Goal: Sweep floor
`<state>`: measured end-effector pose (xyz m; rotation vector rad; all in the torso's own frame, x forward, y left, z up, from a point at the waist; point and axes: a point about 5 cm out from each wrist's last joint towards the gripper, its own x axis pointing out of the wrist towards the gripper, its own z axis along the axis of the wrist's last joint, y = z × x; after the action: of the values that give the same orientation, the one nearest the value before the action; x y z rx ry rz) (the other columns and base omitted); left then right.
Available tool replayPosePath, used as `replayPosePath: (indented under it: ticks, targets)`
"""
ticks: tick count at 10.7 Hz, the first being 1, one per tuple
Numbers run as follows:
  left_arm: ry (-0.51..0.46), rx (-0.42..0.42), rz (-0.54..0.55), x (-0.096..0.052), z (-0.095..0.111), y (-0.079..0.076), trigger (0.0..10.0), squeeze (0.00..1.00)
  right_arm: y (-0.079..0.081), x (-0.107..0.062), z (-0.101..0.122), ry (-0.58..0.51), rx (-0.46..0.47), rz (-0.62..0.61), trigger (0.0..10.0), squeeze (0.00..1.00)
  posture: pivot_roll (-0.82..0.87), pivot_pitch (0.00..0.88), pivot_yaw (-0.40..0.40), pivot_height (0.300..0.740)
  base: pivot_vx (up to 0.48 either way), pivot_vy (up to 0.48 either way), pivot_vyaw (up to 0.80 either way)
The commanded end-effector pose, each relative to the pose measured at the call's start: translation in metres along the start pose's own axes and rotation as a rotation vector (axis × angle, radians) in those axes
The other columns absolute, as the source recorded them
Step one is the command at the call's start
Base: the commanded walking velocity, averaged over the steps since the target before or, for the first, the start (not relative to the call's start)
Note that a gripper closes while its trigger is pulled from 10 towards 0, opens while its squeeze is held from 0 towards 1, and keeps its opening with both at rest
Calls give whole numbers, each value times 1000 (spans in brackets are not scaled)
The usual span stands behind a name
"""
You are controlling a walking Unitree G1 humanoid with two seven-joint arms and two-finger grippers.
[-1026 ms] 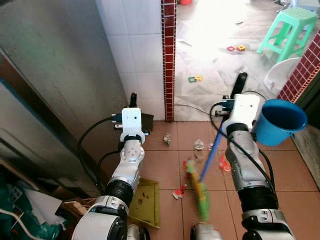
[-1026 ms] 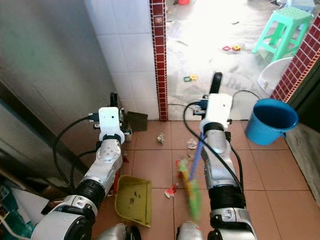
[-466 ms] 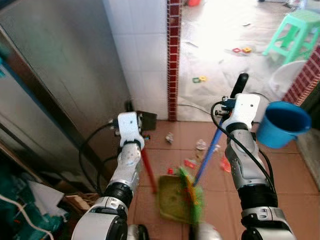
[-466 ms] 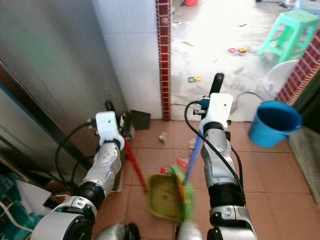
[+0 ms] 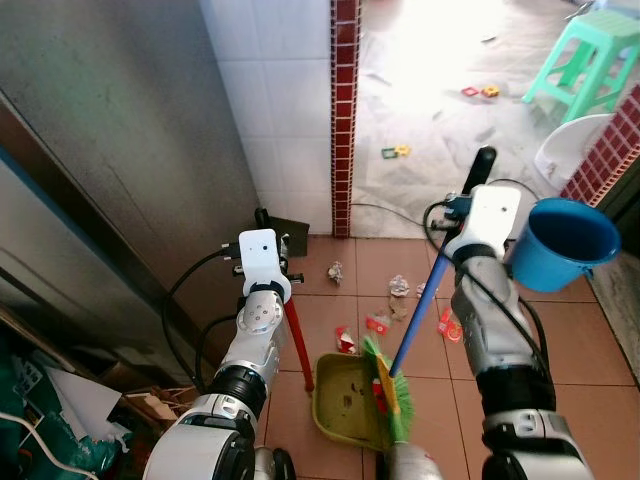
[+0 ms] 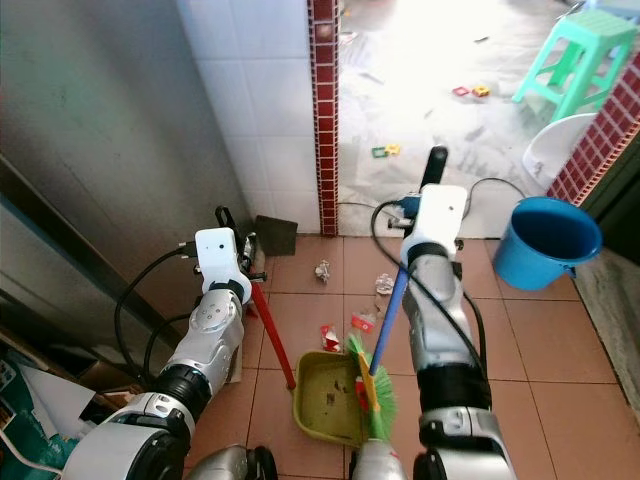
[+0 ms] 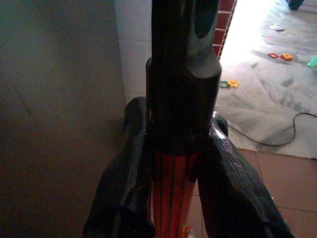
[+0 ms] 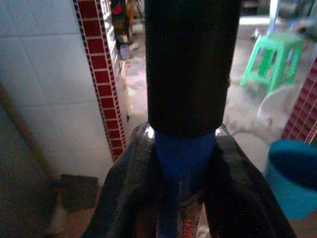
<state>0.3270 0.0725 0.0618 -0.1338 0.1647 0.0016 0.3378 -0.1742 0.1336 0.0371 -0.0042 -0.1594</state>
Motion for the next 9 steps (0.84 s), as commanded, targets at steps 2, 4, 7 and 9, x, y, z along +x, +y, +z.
replayPosePath:
  ticks: [2,4,7,9]
  targets:
    - [26,-62,-121,-6,3,-52,10000,0,11,5,11,29,243,28,10000,0,-175,70,98,740,0,0,0]
    - [33,-66,-135,-5,2,-51,10000,0,19,11,37,-25,257,102,10000,0,-179,65,95,740,0,0,0]
    - [71,-140,-201,-5,1,-53,10000,0,18,13,66,-131,29,158,10000,0,-182,66,91,740,0,0,0]
    - [89,-165,-246,-4,0,-49,10000,0,4,12,94,-295,-124,114,10000,0,-188,67,90,740,0,0,0]
